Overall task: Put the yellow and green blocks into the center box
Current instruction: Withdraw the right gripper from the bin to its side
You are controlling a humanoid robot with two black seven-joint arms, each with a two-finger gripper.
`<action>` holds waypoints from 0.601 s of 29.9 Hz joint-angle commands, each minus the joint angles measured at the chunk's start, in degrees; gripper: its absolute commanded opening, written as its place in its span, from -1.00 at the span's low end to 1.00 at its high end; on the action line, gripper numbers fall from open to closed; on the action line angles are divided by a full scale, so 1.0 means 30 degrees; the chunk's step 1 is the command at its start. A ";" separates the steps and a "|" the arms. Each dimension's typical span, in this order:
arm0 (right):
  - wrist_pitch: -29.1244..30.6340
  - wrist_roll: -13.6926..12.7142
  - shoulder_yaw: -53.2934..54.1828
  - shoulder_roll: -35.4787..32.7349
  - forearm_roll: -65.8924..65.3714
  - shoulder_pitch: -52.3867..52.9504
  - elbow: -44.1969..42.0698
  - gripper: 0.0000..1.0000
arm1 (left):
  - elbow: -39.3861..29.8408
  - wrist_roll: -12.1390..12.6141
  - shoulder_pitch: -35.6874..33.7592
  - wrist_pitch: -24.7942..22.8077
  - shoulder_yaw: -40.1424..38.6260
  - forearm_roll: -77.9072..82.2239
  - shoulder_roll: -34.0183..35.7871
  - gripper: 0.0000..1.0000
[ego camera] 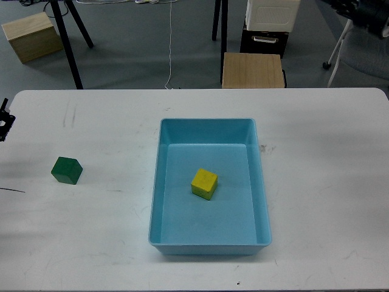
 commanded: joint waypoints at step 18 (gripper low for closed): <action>-0.2084 0.1104 0.0316 -0.7505 2.6484 -0.6657 0.9910 0.97 | 0.0001 -0.0030 -0.0011 -0.0028 -0.0049 0.0326 -0.0030 1.00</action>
